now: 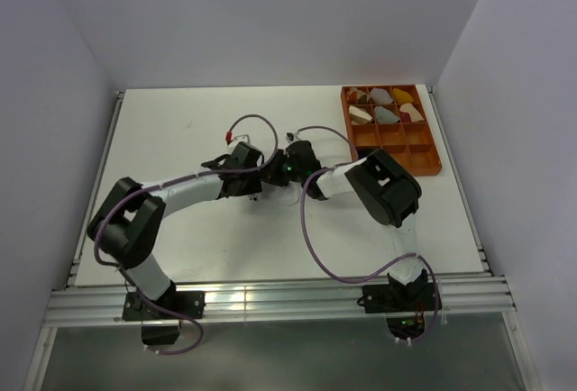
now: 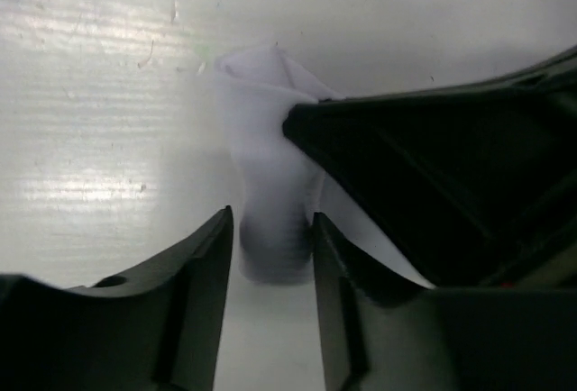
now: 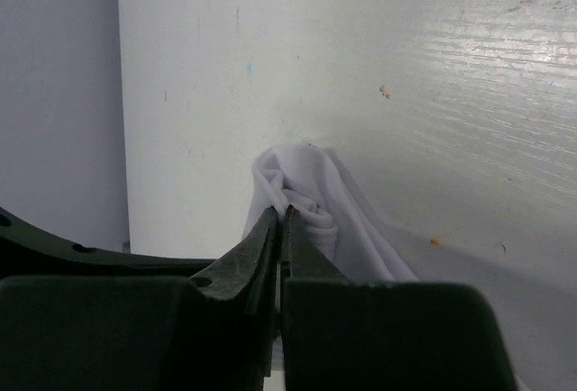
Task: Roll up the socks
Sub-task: Roll the sock at the center of the board.
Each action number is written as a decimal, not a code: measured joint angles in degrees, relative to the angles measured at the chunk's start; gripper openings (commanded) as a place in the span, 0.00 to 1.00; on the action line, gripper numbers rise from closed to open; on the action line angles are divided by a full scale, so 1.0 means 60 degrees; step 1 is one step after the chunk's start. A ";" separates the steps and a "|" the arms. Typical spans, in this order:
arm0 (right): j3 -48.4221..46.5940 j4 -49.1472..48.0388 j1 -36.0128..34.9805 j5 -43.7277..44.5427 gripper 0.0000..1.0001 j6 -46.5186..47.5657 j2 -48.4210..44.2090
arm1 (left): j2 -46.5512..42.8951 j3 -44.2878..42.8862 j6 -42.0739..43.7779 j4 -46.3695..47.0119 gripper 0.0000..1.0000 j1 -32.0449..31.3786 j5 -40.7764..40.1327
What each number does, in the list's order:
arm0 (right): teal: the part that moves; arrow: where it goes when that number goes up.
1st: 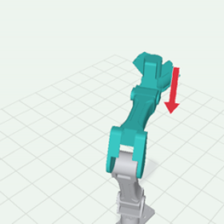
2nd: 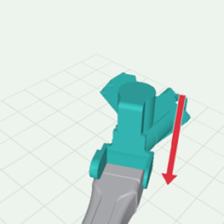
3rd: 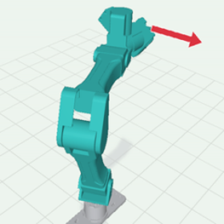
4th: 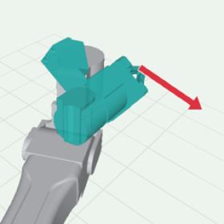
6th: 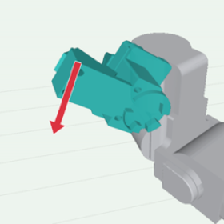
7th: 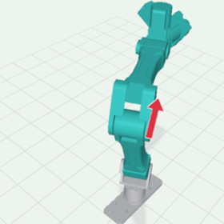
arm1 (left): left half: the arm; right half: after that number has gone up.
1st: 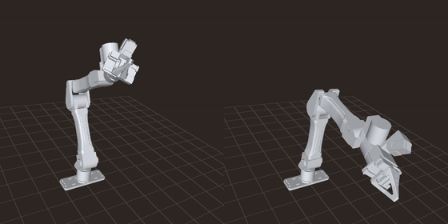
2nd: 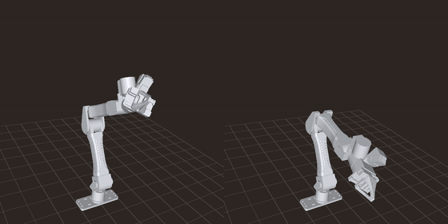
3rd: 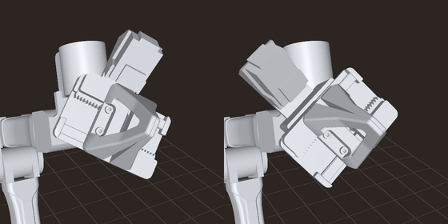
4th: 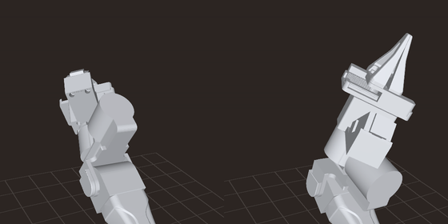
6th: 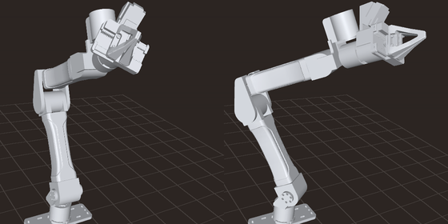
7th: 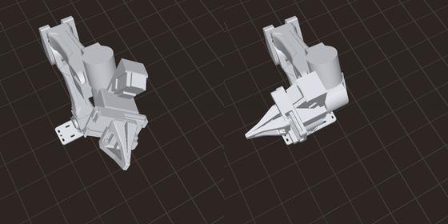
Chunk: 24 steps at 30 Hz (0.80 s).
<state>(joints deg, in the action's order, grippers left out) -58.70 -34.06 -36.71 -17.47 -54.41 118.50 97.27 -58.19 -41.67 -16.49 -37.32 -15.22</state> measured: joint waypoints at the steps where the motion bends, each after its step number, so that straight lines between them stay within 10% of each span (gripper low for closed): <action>1: 0.0018 -0.0036 0.0000 0.0004 0.00 0.0011 0.0000 | -0.0255 0.0244 -0.0106 0.0120 0.53 0.0113 0.0193; 10: 0.0240 -0.0474 0.0000 0.0007 0.00 0.0084 0.0000 | -0.2259 0.2346 -0.1184 0.1821 0.60 0.1621 0.2164; 24: 0.0605 -0.1122 0.0000 0.0055 0.00 0.0189 -0.0004 | -0.0816 0.3126 -0.2109 0.4299 0.52 0.2193 0.4506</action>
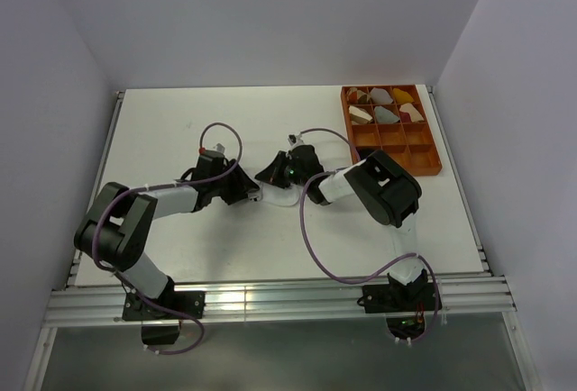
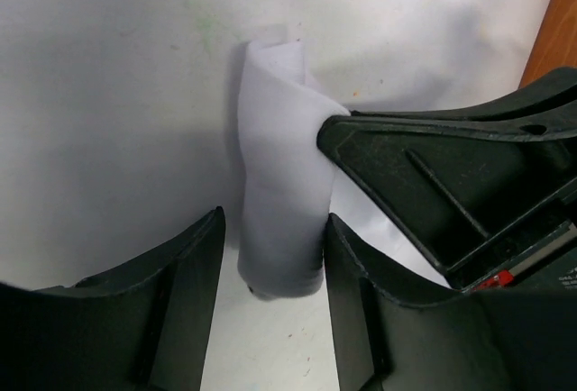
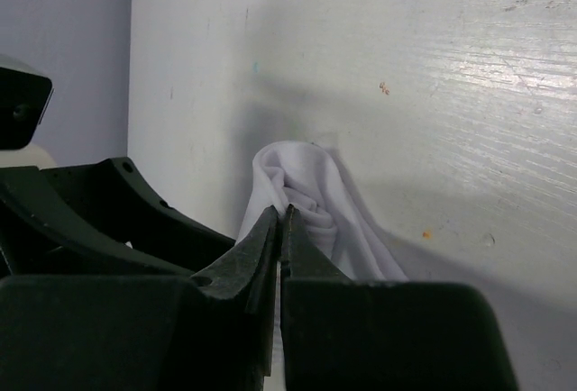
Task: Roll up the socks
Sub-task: Roll the sock at the center of the board.
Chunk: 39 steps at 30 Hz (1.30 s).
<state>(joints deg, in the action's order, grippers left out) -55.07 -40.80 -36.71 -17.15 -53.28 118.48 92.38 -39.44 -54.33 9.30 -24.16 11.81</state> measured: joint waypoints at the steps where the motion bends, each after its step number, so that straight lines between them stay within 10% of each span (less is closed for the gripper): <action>1: 0.0022 -0.0036 0.0000 0.0000 0.00 0.0000 0.0000 | 0.0113 0.0000 -0.0033 0.0168 0.50 0.0004 0.0098; 12: 0.0058 -0.0098 0.0000 -0.0018 0.00 -0.0004 0.0000 | 0.0328 0.0171 0.0015 0.0692 0.00 0.0029 0.0259; 25: 0.0401 0.0914 0.0004 0.0772 0.47 0.0113 -0.0940 | 0.0816 -0.2779 0.1592 -0.3548 0.00 -0.1927 -0.3275; 39: 0.0452 0.1330 0.0182 0.0550 0.41 -0.0186 -0.1067 | 0.1774 -0.4102 0.2182 -0.5067 0.00 -0.3417 -0.6171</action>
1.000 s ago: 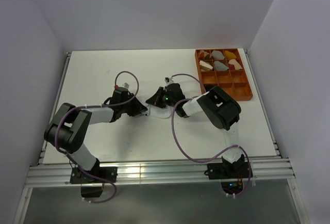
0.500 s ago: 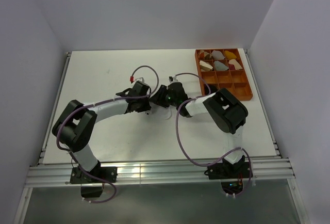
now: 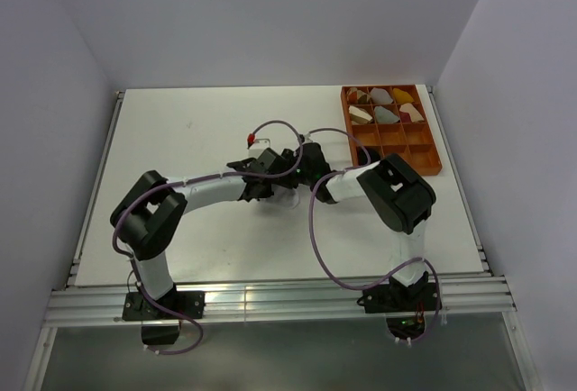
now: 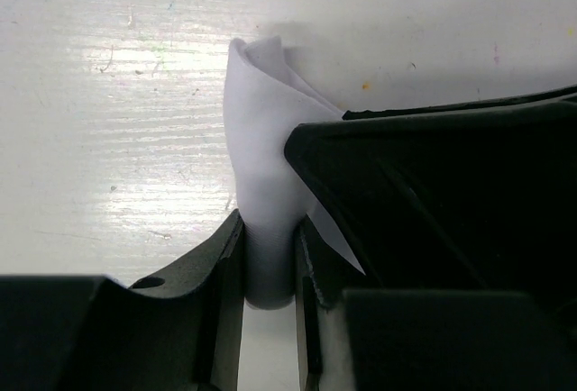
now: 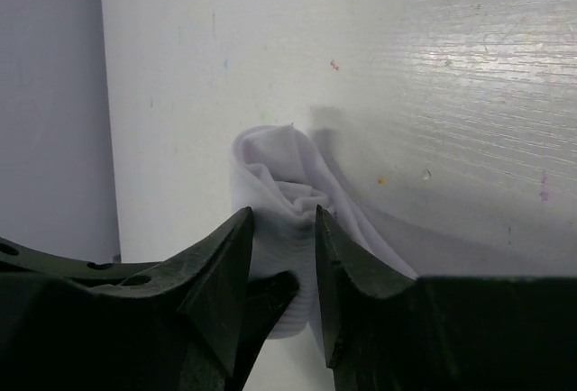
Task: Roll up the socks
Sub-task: Roll the sock at the center of the board.
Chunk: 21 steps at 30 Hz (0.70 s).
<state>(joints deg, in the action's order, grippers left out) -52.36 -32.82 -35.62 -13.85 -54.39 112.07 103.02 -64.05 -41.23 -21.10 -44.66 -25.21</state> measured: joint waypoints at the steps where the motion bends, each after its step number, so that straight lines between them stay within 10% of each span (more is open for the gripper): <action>1: 0.0000 -0.0029 0.0011 -0.0076 0.40 -0.0007 0.0000 | 0.0022 -0.0022 0.0011 -0.0025 0.00 -0.0033 -0.0073; 9: -0.0273 0.0058 0.0091 -0.0678 0.37 -0.0044 0.0193 | 0.0178 -0.0142 0.0073 -0.0138 0.00 -0.0244 -0.0517; 15: -0.0262 0.0095 0.0106 -0.0758 0.00 -0.0189 0.0284 | 0.0189 -0.0142 0.0222 -0.0120 0.02 -0.0324 -0.0630; 21: 0.0736 -0.1253 0.0182 -0.0594 0.00 -0.0557 0.0280 | 0.0113 0.0025 0.0226 0.0113 0.31 -0.0350 -0.0576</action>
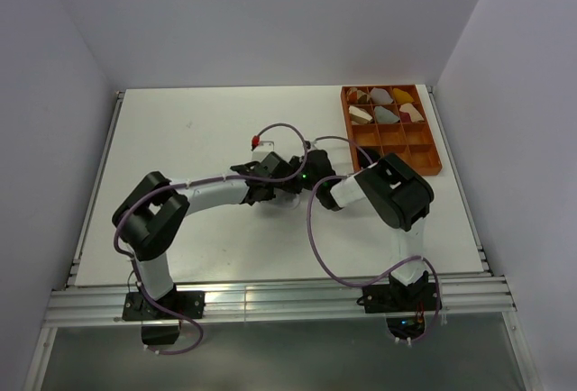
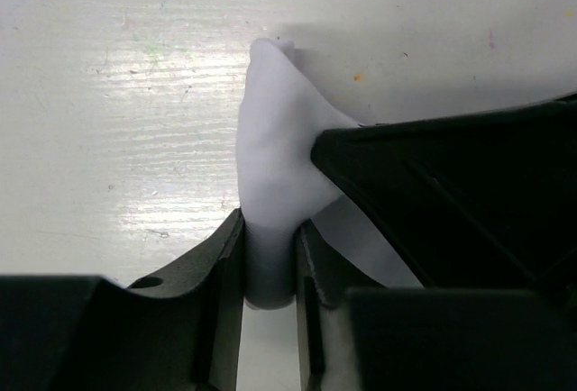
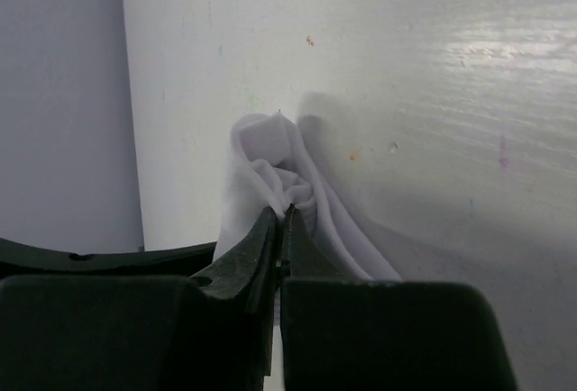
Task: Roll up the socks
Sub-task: Roll the sock at the center of the board.
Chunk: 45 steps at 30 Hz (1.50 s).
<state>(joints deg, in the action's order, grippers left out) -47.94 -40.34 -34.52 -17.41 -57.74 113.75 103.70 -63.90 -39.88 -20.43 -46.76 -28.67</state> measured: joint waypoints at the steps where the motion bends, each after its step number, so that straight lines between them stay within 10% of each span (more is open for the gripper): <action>1: 0.0146 -0.0208 0.0011 0.0000 0.00 -0.0051 0.0000 | -0.0044 0.0044 -0.0004 0.0022 0.36 0.0000 0.0069; 7: 0.0601 -0.0863 0.0029 0.0076 0.00 -0.0076 0.0000 | -0.0404 0.0484 -0.0219 0.0193 0.62 0.0146 0.0874; 15: 0.0623 -0.1002 0.0029 0.0146 0.00 0.0113 0.0004 | -0.2113 0.1934 -0.0736 0.1304 0.68 0.1497 0.3009; 38: 0.0623 -0.1013 0.0029 0.0175 0.00 0.0313 0.0004 | -0.1632 0.3213 -0.1279 0.3927 0.55 0.2852 0.6451; 45: 0.0623 -0.1053 0.0029 0.0182 0.00 0.0317 0.0004 | -0.1555 0.3464 -0.1297 0.4415 0.20 0.3031 0.6856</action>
<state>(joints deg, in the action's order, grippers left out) -44.21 -46.65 -34.35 -16.32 -55.83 113.78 94.37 -43.11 -47.66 6.07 -28.58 12.47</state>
